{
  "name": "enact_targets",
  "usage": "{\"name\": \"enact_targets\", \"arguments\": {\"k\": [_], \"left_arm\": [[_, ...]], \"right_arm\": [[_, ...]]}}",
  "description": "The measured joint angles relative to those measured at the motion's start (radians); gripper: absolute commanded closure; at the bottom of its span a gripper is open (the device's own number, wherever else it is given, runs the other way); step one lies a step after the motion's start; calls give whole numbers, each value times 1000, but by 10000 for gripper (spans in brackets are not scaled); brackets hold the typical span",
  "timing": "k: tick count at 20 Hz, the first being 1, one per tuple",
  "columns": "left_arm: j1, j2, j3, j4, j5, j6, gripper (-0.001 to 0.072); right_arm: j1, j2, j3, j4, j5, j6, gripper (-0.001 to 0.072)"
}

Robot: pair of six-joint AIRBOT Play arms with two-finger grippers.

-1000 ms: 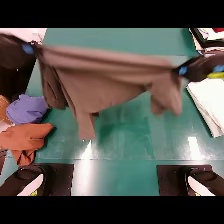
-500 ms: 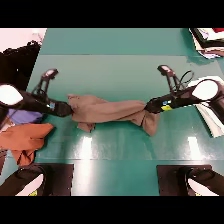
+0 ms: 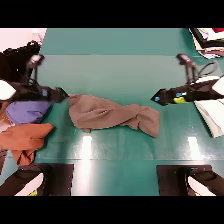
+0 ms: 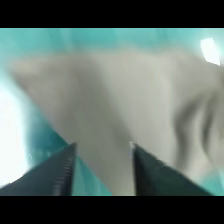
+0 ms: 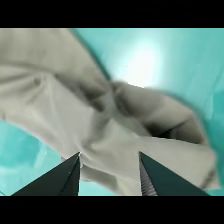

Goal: Fold the shirts.

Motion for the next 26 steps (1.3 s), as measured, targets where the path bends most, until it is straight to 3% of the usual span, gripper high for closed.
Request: {"name": "enact_targets", "arguments": {"k": [4, 5, 6, 14, 15, 16, 18, 19, 20, 22, 23, 26], "left_arm": [[83, -133, 45, 23, 37, -18, 308], [93, -183, 51, 21, 37, -19, 170], [101, -234, 54, 16, 38, -22, 113], [117, -495, 65, -106, 77, -21, 115], [118, -505, 67, -126, 89, -21, 141], [118, -515, 67, -145, 102, -21, 302], [119, -527, 66, -170, 122, -18, 457], [119, -530, 66, -185, 135, -18, 636], [118, -533, 66, -195, 141, -18, 678], [118, -533, 80, -216, 154, -17, 678], [118, -532, 93, -219, 152, -16, 678], [118, -517, 158, -231, 126, 6, 678]], "right_arm": [[-90, 49, 19, 2, 42, 0, 299], [-104, 55, 20, 5, 49, 0, 303], [-114, 59, 17, 4, 51, 0, 302], [-139, 68, -68, 5, 73, 0, 304], [-140, 69, -74, 6, 74, 0, 304], [-141, 69, -79, 5, 73, 0, 304], [-145, 69, -86, 6, 73, 1, 304], [-152, 69, -88, 5, 74, 1, 304], [-162, 69, -89, 3, 77, 1, 303], [-187, 69, -91, 3, 100, 1, 288], [-204, 69, -93, 0, 111, 0, 181], [-253, 63, -117, -2, 143, -15, 150]]}}
